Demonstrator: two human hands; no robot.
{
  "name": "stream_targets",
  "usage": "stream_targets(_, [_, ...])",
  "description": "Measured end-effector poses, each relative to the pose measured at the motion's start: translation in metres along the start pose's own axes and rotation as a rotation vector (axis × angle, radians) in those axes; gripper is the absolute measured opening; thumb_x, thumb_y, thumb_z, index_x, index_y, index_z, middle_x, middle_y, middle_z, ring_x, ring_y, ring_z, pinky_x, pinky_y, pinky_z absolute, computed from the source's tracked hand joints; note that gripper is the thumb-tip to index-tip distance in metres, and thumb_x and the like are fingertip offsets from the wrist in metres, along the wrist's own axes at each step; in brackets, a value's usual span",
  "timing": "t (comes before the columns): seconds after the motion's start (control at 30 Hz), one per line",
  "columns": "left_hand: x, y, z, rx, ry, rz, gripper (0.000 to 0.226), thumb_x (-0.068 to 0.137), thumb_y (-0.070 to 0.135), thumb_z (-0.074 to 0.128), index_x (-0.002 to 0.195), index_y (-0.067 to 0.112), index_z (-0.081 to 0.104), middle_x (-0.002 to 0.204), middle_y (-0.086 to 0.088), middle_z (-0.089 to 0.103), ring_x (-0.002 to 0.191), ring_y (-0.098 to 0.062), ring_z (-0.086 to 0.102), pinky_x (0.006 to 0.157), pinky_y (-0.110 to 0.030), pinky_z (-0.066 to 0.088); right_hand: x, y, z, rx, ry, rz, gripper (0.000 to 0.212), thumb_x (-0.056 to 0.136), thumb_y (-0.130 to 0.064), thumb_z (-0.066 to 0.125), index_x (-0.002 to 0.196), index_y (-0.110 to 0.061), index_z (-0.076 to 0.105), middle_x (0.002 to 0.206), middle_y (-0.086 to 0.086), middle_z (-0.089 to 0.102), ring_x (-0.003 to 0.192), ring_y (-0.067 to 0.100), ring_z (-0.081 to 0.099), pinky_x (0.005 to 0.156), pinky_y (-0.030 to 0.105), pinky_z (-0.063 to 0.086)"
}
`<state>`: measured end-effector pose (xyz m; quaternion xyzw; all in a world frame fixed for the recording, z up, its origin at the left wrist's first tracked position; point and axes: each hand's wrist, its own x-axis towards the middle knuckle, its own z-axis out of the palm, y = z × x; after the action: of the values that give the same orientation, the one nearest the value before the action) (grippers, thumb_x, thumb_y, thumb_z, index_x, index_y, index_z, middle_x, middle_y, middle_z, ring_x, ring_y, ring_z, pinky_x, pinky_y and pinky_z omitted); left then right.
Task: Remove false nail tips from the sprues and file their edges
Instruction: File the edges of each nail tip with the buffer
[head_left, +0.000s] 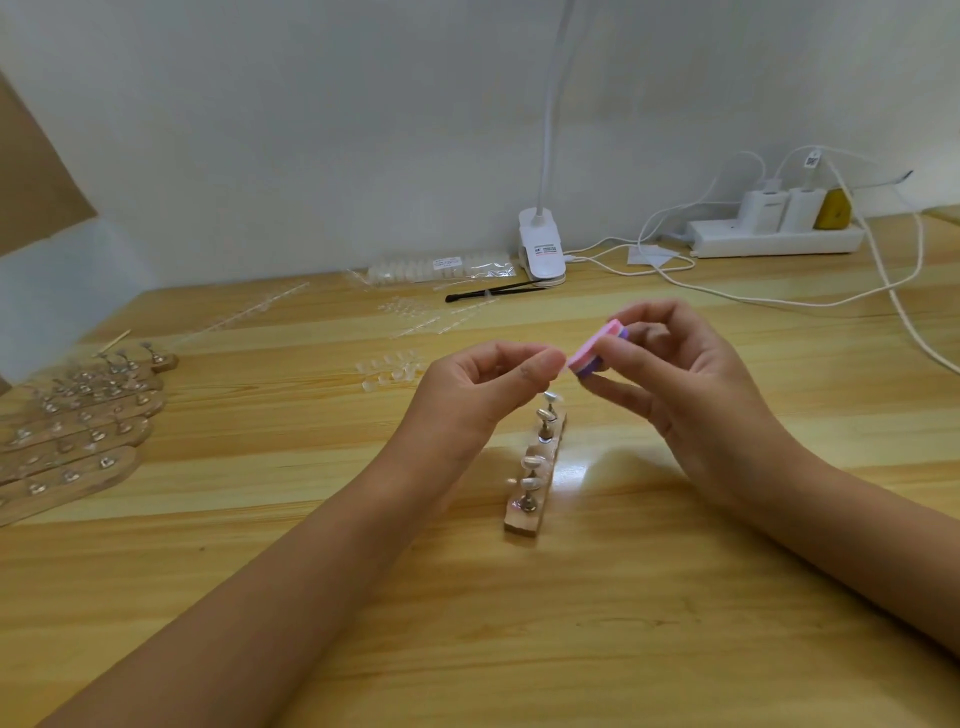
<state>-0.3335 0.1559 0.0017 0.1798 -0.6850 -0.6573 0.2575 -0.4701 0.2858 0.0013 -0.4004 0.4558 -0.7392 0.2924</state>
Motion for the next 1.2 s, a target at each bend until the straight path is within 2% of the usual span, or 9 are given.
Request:
stream_targets(0.07, [0.000, -0.001, 0.000, -0.014, 0.009, -0.001, 0.035, 0.071, 0.040, 0.076, 0.098, 0.018, 0.077, 0.092, 0.002, 0.075, 0.093, -0.009, 0.068, 0.093, -0.026, 0.052, -0.001, -0.001, -0.001, -0.035, -0.065, 0.033, 0.033, 0.072, -0.023, 0.074, 0.100, -0.013, 0.059, 0.085, 0.008, 0.067, 0.086, 0.021, 0.072, 0.077, 0.028, 0.058])
stream_targets(0.13, [0.000, -0.001, 0.001, -0.020, 0.001, 0.002, 0.040, 0.070, 0.041, 0.075, 0.100, 0.015, 0.076, 0.098, -0.003, 0.075, 0.097, -0.015, 0.069, 0.097, -0.031, 0.051, -0.004, 0.000, 0.002, -0.085, -0.150, 0.052, 0.031, 0.075, -0.022, 0.073, 0.101, -0.012, 0.059, 0.087, 0.007, 0.070, 0.086, 0.022, 0.072, 0.076, 0.028, 0.058])
stream_targets(0.2, [0.000, 0.000, 0.001, -0.023, -0.017, 0.005, 0.042, 0.070, 0.042, 0.075, 0.101, 0.013, 0.076, 0.102, -0.006, 0.075, 0.102, -0.020, 0.068, 0.100, -0.034, 0.050, -0.003, 0.000, 0.005, -0.077, -0.107, 0.017, 0.035, 0.073, -0.024, 0.074, 0.102, -0.011, 0.059, 0.086, 0.003, 0.071, 0.087, 0.021, 0.072, 0.077, 0.027, 0.058])
stream_targets(0.33, [0.000, 0.000, 0.001, -0.034, -0.008, -0.004, 0.039, 0.066, 0.044, 0.077, 0.095, 0.018, 0.078, 0.088, 0.003, 0.074, 0.089, -0.009, 0.067, 0.092, -0.027, 0.051, -0.001, -0.006, -0.001, -0.043, 0.017, -0.022, 0.035, 0.072, -0.026, 0.072, 0.101, -0.012, 0.058, 0.083, 0.000, 0.069, 0.086, 0.017, 0.071, 0.078, 0.026, 0.057])
stream_targets(0.47, [-0.001, 0.001, 0.002, -0.019, -0.028, 0.009, 0.048, 0.071, 0.042, 0.075, 0.104, 0.008, 0.075, 0.105, -0.015, 0.074, 0.104, -0.026, 0.067, 0.103, -0.037, 0.049, -0.003, -0.002, 0.001, -0.141, -0.159, 0.046, 0.030, 0.079, -0.023, 0.073, 0.102, -0.009, 0.059, 0.087, 0.004, 0.073, 0.087, 0.021, 0.072, 0.078, 0.028, 0.057])
stream_targets(0.6, [-0.002, 0.003, 0.000, 0.026, -0.071, -0.009, 0.036, 0.074, 0.041, 0.074, 0.102, 0.019, 0.078, 0.097, 0.004, 0.075, 0.098, -0.009, 0.067, 0.099, -0.030, 0.048, 0.004, -0.006, -0.007, -0.040, 0.042, -0.004, 0.027, 0.083, -0.017, 0.065, 0.109, -0.012, 0.059, 0.087, -0.002, 0.071, 0.091, 0.016, 0.071, 0.081, 0.026, 0.056])
stream_targets(0.73, [-0.003, 0.003, 0.001, 0.018, -0.125, -0.010, 0.033, 0.079, 0.040, 0.072, 0.108, 0.026, 0.078, 0.107, 0.007, 0.075, 0.105, -0.006, 0.065, 0.105, -0.032, 0.045, 0.006, -0.004, -0.011, 0.022, -0.050, 0.063, 0.029, 0.084, -0.016, 0.065, 0.112, -0.014, 0.063, 0.095, 0.003, 0.072, 0.095, 0.017, 0.070, 0.082, 0.027, 0.056])
stream_targets(1.0, [0.000, 0.004, 0.000, -0.153, -0.059, -0.040, 0.029, 0.072, 0.035, 0.078, 0.100, 0.025, 0.078, 0.108, 0.002, 0.075, 0.096, -0.005, 0.068, 0.088, -0.020, 0.050, 0.004, -0.005, -0.007, 0.051, -0.191, 0.120, 0.034, 0.080, -0.018, 0.067, 0.114, -0.014, 0.067, 0.105, 0.010, 0.071, 0.097, 0.017, 0.069, 0.083, 0.029, 0.056])
stream_targets(1.2, [-0.001, 0.003, 0.000, -0.194, -0.050, -0.030, 0.022, 0.078, 0.029, 0.074, 0.098, 0.023, 0.075, 0.100, 0.000, 0.075, 0.097, -0.010, 0.070, 0.088, -0.021, 0.052, 0.002, -0.002, -0.006, 0.036, -0.198, 0.109, 0.028, 0.081, -0.017, 0.068, 0.109, -0.015, 0.067, 0.102, 0.006, 0.070, 0.098, 0.018, 0.069, 0.086, 0.030, 0.055])
